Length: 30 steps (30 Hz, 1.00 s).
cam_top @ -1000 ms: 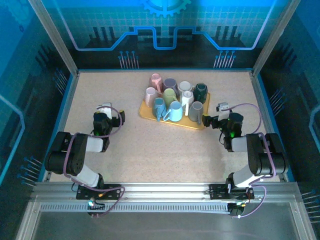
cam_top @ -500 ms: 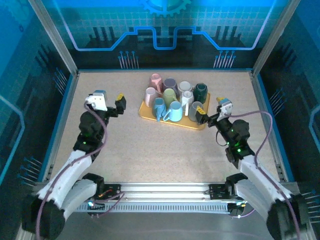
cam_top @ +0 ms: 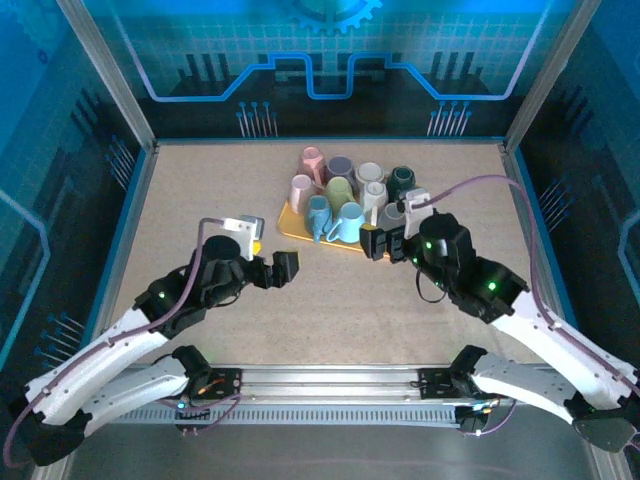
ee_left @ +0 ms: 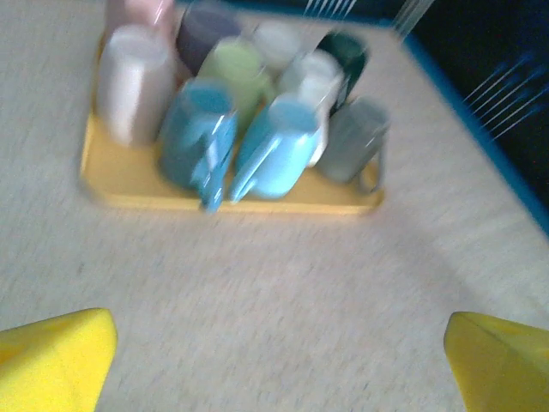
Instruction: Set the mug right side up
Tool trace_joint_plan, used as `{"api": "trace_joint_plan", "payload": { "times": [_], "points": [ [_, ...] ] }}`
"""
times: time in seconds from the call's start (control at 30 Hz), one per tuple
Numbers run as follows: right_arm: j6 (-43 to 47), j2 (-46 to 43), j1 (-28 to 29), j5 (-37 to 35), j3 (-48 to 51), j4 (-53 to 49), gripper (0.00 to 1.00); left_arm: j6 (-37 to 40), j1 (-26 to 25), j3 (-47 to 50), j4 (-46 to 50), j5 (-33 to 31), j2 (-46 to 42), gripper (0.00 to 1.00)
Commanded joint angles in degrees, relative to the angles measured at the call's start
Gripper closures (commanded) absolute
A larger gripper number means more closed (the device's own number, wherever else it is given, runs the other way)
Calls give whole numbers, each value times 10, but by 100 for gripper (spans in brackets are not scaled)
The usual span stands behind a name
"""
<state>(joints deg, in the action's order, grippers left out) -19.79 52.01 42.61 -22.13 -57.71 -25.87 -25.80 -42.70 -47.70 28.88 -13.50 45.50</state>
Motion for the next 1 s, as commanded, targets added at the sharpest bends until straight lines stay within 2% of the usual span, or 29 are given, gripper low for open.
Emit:
{"api": "trace_joint_plan", "payload": {
  "times": [0.0, 0.07, 0.23, 0.27, 0.37, 0.47, 0.53, 0.73, 0.97],
  "points": [
    [-43, 24, -87, 89, -12, -98, 0, -67, 3, -41, 145, -35, -5, 1],
    [-45, 55, -121, 116, -25, -115, 0, -72, 16, -36, 122, -29, -15, 1],
    [9, 94, -117, 210, -10, -80, 0, -70, 42, -72, 145, 15, -8, 1],
    [19, 98, -115, 211, -5, -70, 0, -61, 42, -83, 153, 26, -2, 1],
    [0, 121, -126, 138, -14, -79, 0, -31, 42, -99, 171, 53, 13, 1],
    [-3, 165, -178, 151, -45, -104, 0, -12, 42, -94, 184, 35, 7, 1],
    [-21, 192, -177, 61, -54, -98, 0, 4, 42, -81, 185, 30, -3, 1],
    [99, 292, -204, 113, -125, -157, 1, 24, 42, -45, 175, 44, -34, 1],
    [126, 394, -236, 170, -162, -171, 9, 21, 41, 0, 150, 73, -57, 1]
  ]
}}
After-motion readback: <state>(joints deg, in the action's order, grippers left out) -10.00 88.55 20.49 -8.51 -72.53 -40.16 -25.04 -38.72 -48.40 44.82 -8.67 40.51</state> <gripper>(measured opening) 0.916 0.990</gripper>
